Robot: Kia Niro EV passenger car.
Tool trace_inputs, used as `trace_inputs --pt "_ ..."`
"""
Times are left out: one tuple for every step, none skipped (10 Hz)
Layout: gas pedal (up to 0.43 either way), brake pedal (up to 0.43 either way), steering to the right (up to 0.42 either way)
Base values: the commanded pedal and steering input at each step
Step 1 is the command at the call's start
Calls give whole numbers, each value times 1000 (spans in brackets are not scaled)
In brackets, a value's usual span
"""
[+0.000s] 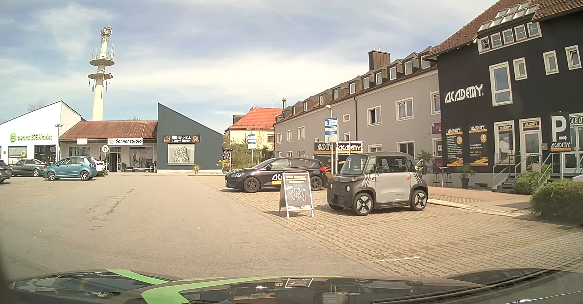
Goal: Follow the waypoints while adhering to traffic rules and regulations
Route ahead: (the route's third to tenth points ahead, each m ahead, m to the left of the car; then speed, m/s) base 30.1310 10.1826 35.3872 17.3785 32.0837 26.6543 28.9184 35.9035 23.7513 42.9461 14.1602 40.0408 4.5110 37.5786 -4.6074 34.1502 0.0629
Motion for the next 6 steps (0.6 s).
trace_inputs --pt "0 0 463" --pt "20 0 407" --pt "110 0 324" --pt "189 0 256" --pt "228 0 159" --pt "220 0 75"
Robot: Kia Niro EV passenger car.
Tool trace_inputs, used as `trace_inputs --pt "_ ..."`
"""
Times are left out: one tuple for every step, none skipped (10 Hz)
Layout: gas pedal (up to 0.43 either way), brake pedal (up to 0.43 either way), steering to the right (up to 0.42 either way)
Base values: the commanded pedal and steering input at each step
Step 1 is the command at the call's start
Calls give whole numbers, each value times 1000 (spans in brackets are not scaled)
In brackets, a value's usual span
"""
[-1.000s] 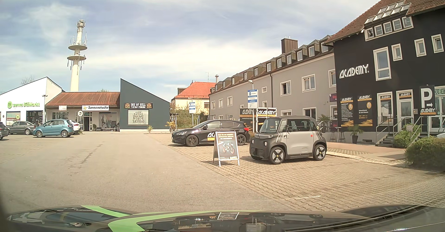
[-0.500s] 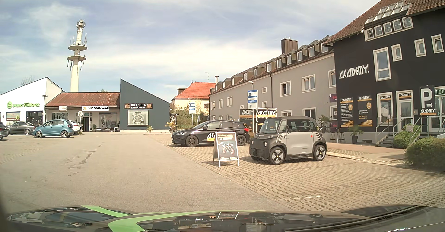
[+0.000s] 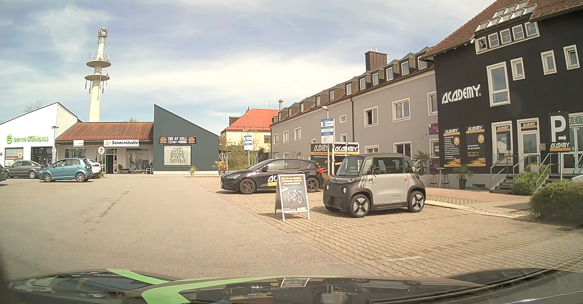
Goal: Follow the waypoints while adhering to traffic rules and regulations
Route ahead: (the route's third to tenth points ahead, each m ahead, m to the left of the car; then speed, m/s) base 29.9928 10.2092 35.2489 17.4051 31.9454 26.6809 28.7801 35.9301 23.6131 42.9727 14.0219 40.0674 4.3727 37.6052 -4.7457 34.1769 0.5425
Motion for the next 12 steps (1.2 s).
trace_inputs --pt "220 0 -15" --pt "220 0 -89" --pt "220 0 -169" --pt "220 0 -244" --pt "220 0 -298" --pt "220 0 -365" --pt "220 0 -414" --pt "220 0 -481" --pt "220 0 -543" --pt "220 0 -579" --pt "220 0 -611" --pt "220 0 -627"
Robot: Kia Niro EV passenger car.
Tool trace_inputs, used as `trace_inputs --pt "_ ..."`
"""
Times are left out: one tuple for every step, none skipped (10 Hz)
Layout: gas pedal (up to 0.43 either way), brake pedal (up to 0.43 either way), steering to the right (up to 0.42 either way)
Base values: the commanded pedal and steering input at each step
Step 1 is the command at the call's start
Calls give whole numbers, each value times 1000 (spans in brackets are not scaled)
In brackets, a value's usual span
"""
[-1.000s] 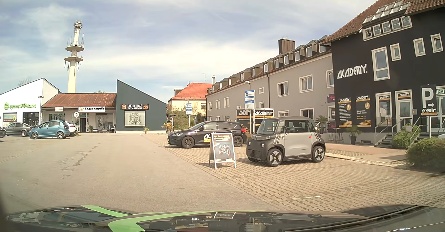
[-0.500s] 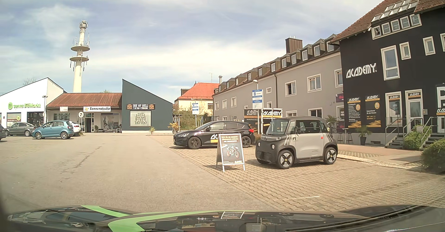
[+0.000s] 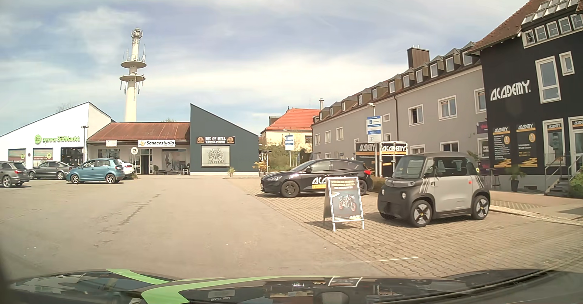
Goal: Follow the waypoints while adhering to traffic rules and regulations
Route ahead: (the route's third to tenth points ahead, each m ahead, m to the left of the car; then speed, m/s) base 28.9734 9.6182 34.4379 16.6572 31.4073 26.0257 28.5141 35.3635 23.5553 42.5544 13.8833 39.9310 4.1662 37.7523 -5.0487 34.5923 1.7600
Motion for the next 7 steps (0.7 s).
trace_inputs --pt "220 0 -630" --pt "220 0 -626" --pt "220 0 -614" --pt "220 0 -600" --pt "220 0 -581" --pt "220 0 -559" --pt "220 0 -536"
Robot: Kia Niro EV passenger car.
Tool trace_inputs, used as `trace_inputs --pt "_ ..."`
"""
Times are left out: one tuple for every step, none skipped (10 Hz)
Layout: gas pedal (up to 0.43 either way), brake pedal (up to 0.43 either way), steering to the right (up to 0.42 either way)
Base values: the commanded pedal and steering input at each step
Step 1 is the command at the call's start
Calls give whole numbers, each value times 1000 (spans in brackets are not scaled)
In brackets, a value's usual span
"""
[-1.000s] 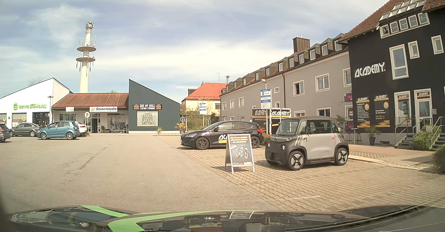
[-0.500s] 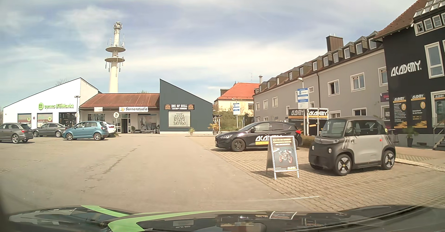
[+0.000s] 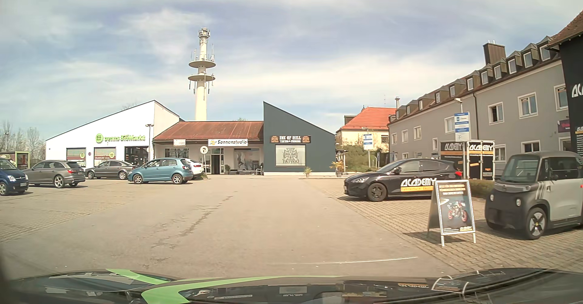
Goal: Follow the waypoints while adhering to traffic rules and regulations
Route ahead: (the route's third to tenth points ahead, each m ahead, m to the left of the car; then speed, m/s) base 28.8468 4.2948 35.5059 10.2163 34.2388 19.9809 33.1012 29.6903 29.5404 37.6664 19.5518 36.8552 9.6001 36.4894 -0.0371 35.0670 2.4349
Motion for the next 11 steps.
trace_inputs --pt "220 0 -502" --pt "220 0 -465" --pt "209 0 -423" --pt "177 0 -390" --pt "177 0 -351" --pt "177 0 -304" --pt "177 0 -274" --pt "169 0 -234" --pt "157 0 -192" --pt "157 0 -151" --pt "150 0 -112"
